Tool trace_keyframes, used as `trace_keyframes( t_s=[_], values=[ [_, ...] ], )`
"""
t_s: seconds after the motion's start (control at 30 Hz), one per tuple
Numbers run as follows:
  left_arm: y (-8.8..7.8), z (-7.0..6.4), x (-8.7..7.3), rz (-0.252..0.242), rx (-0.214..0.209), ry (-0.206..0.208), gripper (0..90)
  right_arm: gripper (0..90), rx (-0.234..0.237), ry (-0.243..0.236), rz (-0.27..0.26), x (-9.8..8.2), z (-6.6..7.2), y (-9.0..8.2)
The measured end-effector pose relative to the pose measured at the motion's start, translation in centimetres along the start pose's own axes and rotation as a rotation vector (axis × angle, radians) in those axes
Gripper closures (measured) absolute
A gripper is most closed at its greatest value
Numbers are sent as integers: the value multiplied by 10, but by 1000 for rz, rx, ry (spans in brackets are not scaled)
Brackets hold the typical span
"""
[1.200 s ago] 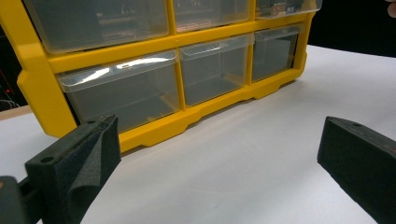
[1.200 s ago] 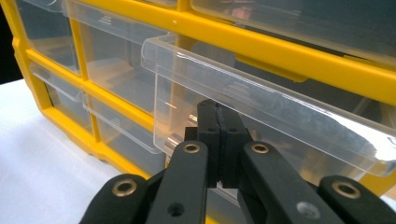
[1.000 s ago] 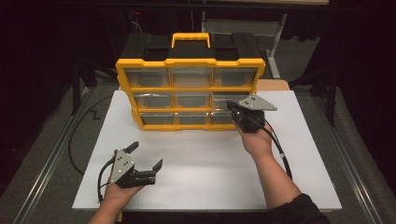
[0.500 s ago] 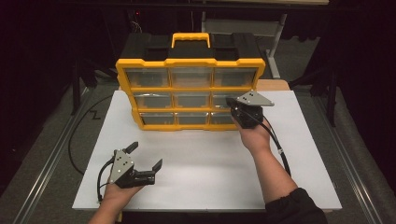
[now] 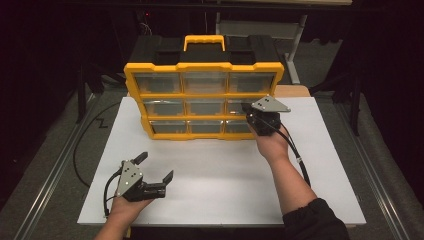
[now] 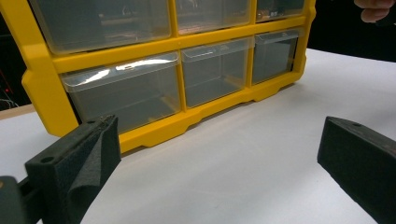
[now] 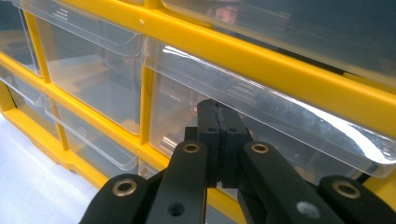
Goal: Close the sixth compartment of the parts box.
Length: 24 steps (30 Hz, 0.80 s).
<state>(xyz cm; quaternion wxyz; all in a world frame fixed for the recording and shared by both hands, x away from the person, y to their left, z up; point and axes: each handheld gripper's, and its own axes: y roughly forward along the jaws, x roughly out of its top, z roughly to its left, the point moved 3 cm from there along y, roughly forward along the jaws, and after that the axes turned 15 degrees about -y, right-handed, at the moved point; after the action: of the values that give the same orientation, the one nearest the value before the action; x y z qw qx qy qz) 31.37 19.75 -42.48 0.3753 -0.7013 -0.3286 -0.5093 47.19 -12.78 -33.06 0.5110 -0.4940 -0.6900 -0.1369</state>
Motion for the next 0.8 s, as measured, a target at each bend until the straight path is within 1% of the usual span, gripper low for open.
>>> trace_keyframes(
  t_s=[0.2,0.27,0.47,0.67,0.8],
  values=[
    [0,0,0,0,0,0,4,900,8,-3,10,0,1,-2],
    [0,0,0,1,0,1,4,895,20,3,8,-1,2,-4],
    [1,0,0,3,-3,3,4,837,57,9,-6,-5,9,-13],
    [1,0,0,2,0,3,4,810,80,6,-24,-7,16,-26],
    [1,0,0,4,0,4,4,774,97,8,-31,-10,20,-33]
  ],
)
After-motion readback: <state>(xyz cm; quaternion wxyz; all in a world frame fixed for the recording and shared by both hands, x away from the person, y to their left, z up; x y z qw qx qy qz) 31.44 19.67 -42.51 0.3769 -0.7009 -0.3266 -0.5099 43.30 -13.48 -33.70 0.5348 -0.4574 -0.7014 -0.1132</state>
